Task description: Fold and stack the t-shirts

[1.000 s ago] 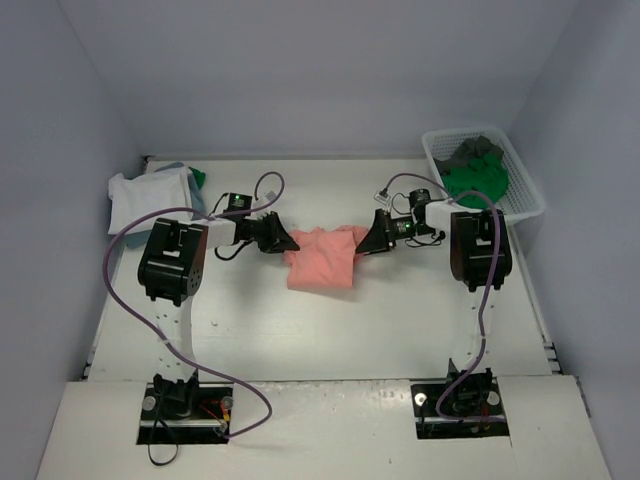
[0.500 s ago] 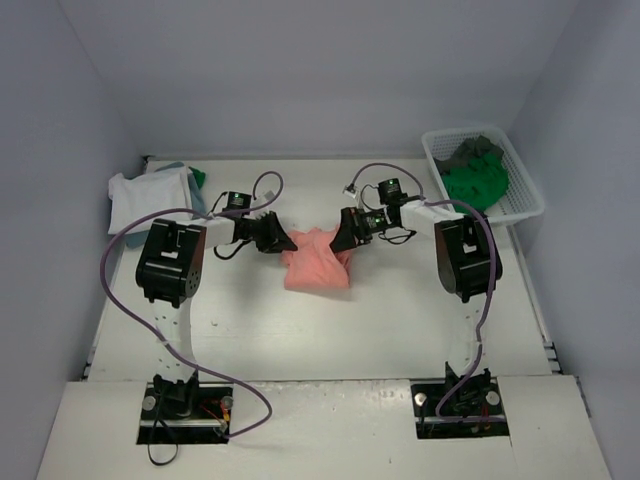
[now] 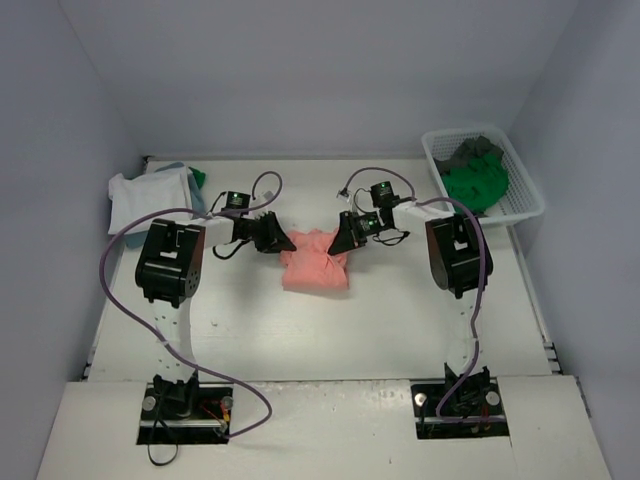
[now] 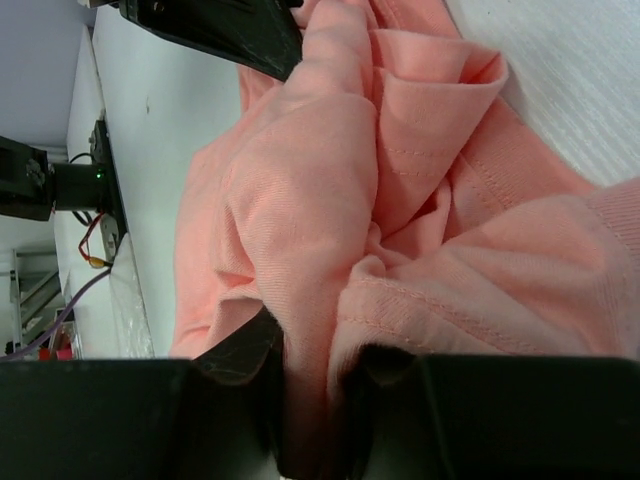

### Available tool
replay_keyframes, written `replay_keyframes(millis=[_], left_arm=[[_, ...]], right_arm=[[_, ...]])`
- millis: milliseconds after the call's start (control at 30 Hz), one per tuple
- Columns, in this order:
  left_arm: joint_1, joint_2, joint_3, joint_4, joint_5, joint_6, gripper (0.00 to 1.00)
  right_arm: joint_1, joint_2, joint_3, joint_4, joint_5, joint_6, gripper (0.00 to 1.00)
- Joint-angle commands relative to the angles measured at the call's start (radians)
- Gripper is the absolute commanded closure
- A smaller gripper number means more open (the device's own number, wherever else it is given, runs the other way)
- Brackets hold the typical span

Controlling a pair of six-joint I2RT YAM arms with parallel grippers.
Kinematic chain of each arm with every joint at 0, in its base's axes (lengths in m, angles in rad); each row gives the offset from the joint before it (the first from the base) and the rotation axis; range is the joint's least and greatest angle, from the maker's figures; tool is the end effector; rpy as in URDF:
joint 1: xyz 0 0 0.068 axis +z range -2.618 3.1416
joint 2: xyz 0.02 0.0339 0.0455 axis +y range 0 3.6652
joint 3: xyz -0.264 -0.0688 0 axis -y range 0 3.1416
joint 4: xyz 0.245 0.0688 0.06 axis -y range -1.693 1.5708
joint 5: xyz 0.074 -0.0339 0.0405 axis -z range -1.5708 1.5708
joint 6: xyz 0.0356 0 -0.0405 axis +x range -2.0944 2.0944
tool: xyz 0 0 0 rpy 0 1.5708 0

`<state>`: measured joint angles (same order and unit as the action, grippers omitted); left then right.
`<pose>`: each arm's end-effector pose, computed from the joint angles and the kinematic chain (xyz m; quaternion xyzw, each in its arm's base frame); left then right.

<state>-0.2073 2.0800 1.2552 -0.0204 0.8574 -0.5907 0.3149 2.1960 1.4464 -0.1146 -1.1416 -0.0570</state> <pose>0.4090 -0.1135 0.1320 -0.0172 0.8628 -0.4835 0.1464 0.4201 0.1709 0.1370 -0.3297 0.7413 0.5402 0.2235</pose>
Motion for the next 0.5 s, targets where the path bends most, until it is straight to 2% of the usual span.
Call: replay_keyframes(millis=[0,167,467], left_arm=[[0.011,-0.038,0.056,-0.058,-0.049,0.048,1.0],[0.074,-0.05,0.17,-0.125,0.018,0.063,1.0],[0.149,-0.124,0.401,-0.236,0.11,0.063,1.0]], right_arm=[[0.012,-0.021,0.042,-0.016,0.016,-0.026,1.0],[0.01,-0.056,0.109,-0.028,0.042,-0.018,1.0],[0.012,-0.022,0.377,-0.048,0.023,0.057,1.0]])
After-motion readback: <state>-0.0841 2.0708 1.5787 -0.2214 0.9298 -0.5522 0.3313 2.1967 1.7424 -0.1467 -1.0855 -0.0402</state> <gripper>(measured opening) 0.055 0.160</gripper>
